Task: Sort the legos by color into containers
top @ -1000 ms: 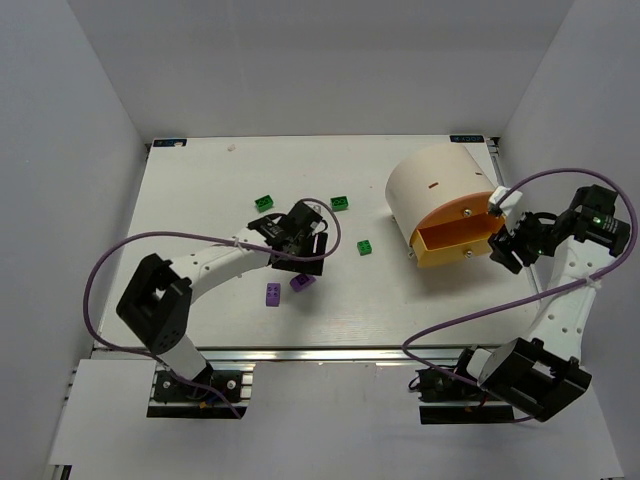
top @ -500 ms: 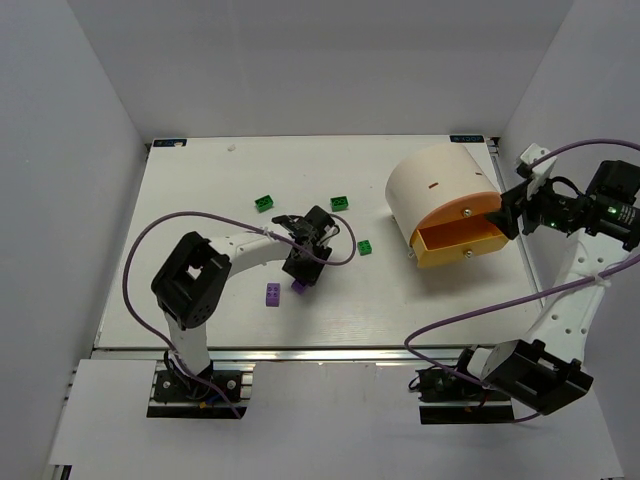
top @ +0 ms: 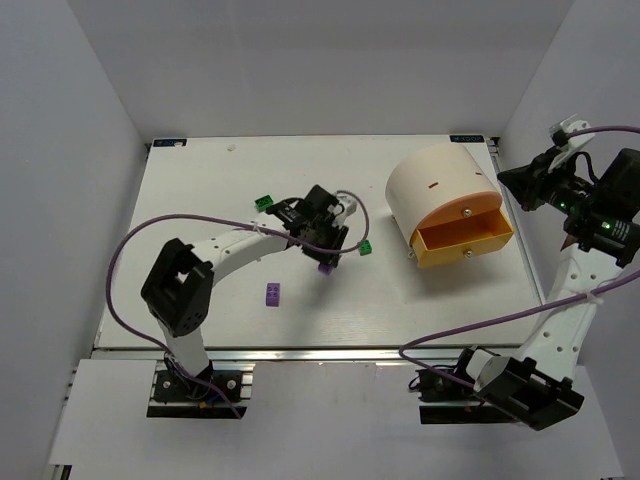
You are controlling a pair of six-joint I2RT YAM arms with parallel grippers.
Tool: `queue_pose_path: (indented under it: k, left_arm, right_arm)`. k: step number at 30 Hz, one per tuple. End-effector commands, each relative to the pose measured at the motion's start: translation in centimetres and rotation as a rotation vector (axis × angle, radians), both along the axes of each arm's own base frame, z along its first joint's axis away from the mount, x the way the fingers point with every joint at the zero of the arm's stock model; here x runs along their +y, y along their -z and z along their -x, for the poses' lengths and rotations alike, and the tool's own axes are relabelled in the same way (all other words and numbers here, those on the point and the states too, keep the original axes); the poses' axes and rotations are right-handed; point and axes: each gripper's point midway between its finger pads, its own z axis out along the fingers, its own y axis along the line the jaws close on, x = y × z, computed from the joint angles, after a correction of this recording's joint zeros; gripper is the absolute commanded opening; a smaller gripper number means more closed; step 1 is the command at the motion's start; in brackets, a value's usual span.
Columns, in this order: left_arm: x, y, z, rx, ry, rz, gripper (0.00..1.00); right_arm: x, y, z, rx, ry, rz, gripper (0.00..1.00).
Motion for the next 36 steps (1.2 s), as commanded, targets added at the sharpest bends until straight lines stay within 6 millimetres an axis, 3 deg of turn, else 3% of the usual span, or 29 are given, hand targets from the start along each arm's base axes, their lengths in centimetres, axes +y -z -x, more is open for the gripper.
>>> queue_pose_path:
  k: [1, 5, 14, 21, 29, 36]
  left_arm:
    - [-7.8, -15.2, -0.5, -0.21, 0.2, 0.484, 0.08]
    - [-11.7, -21.4, -1.0, -0.295, 0.305, 0.68, 0.08]
    - [-18.4, -27.1, -2.4, -0.388, 0.508, 0.846, 0.08]
    - [-23.2, -27.1, -0.6, -0.402, 0.589, 0.948, 0.09]
    - [-25.1, -24.6, 0.1, -0.415, 0.598, 0.897, 0.1]
    - [-25.5, -21.5, -2.3, -0.484, 0.509, 0.756, 0.17]
  right_arm:
    - [-0.2, -4.7, -0.8, -0.076, 0.113, -0.163, 0.0]
    - [-0.5, -4.6, -1.3, -0.033, 0.142, -0.23, 0.0]
    - [-0.2, -3.7, -1.1, 0.002, 0.142, -0.265, 0.0]
    - [-0.1, -3.6, -1.2, 0.012, 0.14, -0.3, 0.0]
    - [0.4, -2.8, -1.0, 0.031, 0.11, -0.316, 0.0]
    - [1.3, -2.4, -0.4, 0.048, 0.05, -0.332, 0.0]
